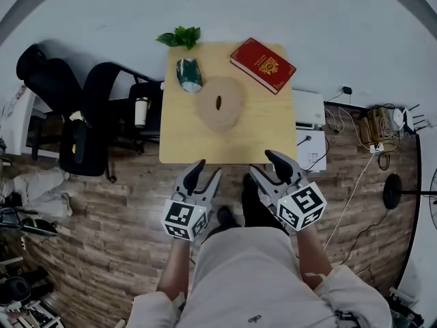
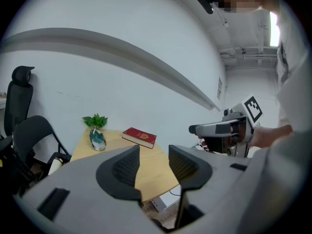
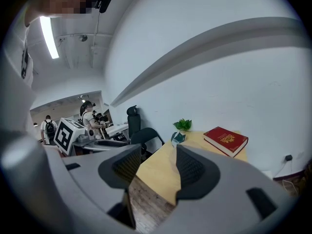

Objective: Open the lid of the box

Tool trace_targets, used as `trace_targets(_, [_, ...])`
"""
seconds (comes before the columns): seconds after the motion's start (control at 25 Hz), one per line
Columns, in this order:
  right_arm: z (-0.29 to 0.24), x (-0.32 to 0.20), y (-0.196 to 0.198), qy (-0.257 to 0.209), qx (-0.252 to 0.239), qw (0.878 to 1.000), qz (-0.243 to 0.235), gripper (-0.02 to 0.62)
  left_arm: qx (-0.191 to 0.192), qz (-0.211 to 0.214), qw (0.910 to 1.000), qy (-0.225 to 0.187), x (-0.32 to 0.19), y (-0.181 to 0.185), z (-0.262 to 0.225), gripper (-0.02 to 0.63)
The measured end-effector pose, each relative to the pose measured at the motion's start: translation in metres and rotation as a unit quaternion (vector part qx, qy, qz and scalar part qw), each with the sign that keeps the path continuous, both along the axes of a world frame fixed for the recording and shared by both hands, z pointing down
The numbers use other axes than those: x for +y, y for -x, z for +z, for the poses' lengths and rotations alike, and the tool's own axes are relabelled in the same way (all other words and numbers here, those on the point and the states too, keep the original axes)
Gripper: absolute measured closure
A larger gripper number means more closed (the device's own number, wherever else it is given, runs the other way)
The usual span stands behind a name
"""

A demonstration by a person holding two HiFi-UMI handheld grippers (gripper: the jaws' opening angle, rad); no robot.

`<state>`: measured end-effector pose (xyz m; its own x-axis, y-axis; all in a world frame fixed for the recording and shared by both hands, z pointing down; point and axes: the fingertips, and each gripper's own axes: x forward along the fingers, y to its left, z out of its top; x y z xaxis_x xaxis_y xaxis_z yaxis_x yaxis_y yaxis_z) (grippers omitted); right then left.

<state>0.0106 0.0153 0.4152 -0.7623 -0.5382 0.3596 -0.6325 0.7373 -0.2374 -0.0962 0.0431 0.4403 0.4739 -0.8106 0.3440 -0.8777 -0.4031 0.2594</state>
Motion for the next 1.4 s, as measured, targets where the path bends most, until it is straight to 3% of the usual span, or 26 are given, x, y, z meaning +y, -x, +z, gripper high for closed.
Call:
trace_targets(0.72, [0.018, -0.094, -0.036, 0.024, -0.006, 0.997, -0.066, 0.383, -0.027, -0.057, 0.9974, 0.036, -0.086, -0.039, 0.022, 0.442])
trace_targets(1.08, [0.037, -0.116, -0.053, 0.045, -0.017, 0.994, -0.102, 0.383, -0.023, -0.090, 0.9943, 0.053, -0.107, -0.064, 0.039, 0.441])
trace_targets(1.4, [0.047, -0.124, -0.070, 0.055, -0.018, 0.993, -0.101, 0.383, -0.032, -0.092, 0.9933, 0.063, -0.118, -0.078, 0.053, 0.440])
